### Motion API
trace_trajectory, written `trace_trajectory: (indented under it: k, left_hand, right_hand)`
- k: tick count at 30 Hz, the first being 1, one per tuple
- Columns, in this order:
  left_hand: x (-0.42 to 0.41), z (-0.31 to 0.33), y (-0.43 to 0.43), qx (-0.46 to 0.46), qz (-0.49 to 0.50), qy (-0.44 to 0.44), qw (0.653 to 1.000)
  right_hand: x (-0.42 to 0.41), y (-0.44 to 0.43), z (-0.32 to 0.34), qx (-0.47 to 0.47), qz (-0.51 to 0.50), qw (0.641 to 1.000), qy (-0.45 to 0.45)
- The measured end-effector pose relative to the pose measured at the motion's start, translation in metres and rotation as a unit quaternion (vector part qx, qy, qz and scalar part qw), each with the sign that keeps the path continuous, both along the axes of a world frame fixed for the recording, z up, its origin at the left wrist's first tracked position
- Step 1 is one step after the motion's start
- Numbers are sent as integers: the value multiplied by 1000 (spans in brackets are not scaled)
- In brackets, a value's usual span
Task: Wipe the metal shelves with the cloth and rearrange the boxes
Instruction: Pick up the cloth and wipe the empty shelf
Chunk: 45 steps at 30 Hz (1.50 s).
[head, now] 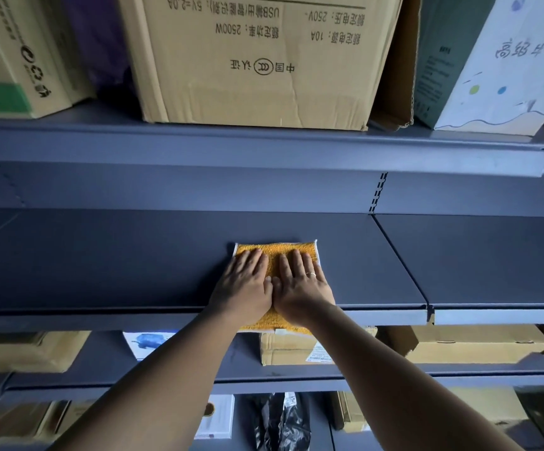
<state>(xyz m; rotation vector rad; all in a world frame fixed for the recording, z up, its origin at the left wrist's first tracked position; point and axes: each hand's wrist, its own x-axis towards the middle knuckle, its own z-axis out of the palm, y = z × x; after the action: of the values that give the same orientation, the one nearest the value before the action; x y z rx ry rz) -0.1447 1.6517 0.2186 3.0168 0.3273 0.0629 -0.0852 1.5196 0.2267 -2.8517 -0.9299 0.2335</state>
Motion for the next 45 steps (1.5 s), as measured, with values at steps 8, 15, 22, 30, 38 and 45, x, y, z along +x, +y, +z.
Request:
trace_trajectory:
  k: [8, 15, 22, 30, 38, 45]
  left_hand:
    - [-32, 4, 25, -2, 1, -1, 1000]
    - [-10, 4, 35, -18, -5, 10, 1000]
    - [41, 6, 58, -17, 10, 14, 1000]
    - [94, 9, 80, -17, 32, 21, 999]
    - [108, 11, 87, -18, 37, 32, 999]
    - [106, 11, 90, -25, 26, 35, 999]
  right_hand:
    - [-31, 25, 1, -5, 1, 1000, -6]
    - [-10, 35, 1, -7, 3, 1000, -4]
    - [45, 61, -6, 10, 2, 1000, -14]
    - [105, 88, -5, 6, 17, 1000, -16]
    - [120, 96, -5, 2, 23, 1000, -15]
    - [117, 98, -4, -2, 17, 1000, -14]
